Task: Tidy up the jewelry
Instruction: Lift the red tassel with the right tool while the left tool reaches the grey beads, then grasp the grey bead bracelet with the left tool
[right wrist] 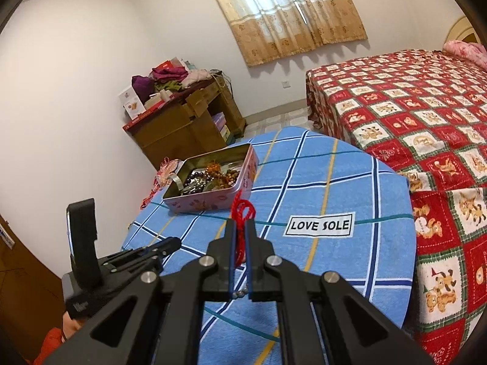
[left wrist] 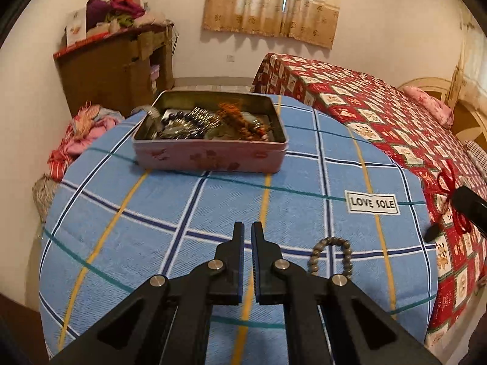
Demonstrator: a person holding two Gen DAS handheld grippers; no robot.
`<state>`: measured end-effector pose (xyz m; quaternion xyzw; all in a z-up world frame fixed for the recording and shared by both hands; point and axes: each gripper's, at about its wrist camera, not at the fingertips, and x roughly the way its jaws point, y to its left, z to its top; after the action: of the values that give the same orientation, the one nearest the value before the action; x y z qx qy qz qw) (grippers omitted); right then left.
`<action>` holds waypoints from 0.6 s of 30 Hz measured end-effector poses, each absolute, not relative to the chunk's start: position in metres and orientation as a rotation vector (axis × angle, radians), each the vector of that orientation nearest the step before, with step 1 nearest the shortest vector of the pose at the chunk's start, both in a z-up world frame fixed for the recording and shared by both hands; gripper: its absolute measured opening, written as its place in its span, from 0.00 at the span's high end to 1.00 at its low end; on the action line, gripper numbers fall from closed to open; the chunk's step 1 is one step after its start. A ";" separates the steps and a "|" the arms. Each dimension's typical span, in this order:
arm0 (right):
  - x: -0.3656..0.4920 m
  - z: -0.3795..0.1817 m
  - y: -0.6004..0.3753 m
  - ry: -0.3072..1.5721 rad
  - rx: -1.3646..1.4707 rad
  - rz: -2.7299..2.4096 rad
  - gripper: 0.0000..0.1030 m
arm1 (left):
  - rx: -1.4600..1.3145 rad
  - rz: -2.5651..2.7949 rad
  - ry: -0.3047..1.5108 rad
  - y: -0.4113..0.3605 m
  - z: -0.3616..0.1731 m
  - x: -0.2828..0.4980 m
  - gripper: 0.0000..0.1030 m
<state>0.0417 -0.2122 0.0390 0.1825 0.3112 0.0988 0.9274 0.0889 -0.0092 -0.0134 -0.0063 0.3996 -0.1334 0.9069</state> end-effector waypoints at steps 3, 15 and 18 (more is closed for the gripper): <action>0.041 0.036 -0.210 0.647 0.375 0.207 0.93 | -0.080 -0.338 0.926 -0.010 -0.027 0.095 0.92; 0.033 0.038 -0.229 0.634 0.405 0.184 0.93 | 0.146 -0.372 0.956 -0.082 -0.056 0.095 0.53; 0.034 0.036 -0.232 0.635 0.417 0.179 0.93 | 0.205 -0.392 0.929 -0.091 -0.057 0.087 0.63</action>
<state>0.0343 -0.2323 0.0359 0.2031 0.3097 0.0873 0.9248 0.0870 -0.0905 -0.0566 0.0980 0.4445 -0.1877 0.8704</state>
